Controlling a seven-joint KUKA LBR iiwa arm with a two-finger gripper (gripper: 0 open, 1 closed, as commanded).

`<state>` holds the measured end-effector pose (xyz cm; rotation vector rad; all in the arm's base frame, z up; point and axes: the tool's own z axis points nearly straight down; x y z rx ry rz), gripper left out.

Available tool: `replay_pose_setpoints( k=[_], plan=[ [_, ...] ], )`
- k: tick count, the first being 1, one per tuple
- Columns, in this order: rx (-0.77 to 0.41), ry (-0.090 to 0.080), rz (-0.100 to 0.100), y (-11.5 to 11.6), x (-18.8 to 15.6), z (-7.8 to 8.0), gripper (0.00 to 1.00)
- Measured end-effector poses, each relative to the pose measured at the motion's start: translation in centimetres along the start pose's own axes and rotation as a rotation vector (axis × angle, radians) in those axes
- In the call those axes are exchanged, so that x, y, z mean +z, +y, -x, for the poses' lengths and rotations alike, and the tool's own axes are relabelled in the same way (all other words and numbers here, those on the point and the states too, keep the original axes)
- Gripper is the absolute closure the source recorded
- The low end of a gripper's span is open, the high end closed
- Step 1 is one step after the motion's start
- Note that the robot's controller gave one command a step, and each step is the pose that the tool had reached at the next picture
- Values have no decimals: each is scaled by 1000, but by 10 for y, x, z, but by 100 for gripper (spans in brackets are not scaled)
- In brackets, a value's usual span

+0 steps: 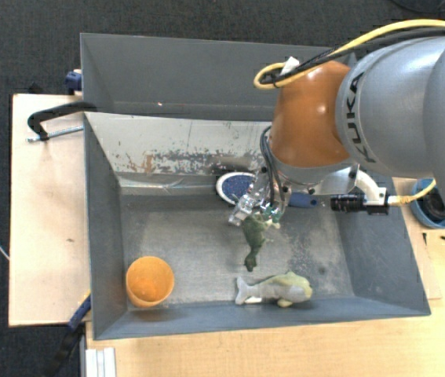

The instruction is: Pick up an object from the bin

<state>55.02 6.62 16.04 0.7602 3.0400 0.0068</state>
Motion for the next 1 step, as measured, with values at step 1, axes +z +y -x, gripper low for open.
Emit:
replay_pose_setpoints(
  k=[1],
  plan=[
    [-2,2,-1,1,-12,1,100]
  ],
)
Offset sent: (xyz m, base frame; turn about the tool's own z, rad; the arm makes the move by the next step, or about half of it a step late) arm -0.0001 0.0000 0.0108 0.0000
